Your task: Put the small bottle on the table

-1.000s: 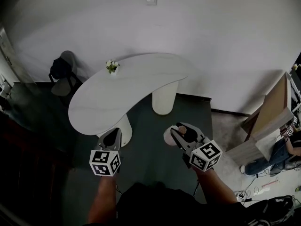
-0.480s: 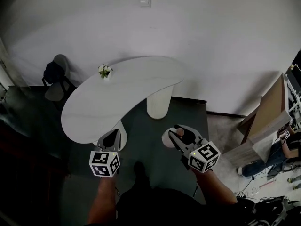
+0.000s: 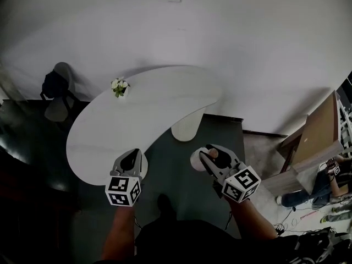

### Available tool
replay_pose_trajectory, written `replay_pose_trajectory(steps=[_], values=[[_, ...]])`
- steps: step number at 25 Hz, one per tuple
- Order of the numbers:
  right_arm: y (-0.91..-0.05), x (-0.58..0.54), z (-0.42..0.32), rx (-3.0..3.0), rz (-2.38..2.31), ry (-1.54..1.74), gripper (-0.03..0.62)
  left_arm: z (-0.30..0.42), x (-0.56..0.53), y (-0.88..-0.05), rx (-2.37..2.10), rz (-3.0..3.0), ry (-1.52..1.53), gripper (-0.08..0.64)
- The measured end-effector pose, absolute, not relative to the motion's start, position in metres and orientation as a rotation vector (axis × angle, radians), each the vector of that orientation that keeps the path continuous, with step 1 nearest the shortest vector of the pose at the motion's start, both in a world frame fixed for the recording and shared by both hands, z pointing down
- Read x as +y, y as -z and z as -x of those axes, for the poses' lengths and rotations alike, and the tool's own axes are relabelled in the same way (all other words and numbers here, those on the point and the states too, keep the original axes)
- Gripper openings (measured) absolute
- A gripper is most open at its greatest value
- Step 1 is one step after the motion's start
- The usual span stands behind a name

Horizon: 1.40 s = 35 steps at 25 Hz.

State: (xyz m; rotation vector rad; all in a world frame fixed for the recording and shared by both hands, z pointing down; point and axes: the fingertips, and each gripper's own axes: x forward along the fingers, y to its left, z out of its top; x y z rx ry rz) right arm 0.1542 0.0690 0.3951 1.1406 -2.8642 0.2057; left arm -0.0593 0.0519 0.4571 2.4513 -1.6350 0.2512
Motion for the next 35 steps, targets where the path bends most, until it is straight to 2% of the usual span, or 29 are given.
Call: replay_pose_trajectory(steps=[17,35], values=[[-0.389,-0.062,-0.065,-2.883,-1.104,-0.238,0.141,0.156,-0.062,-0.453,-1.673,-2.42,-0.253,0.012],[-0.41,-0.188,-0.054,-2.888,-0.984,-0.288,0.141,0.168,-0.161,-0.452,-1.746,-2.346,-0.257,0.012]])
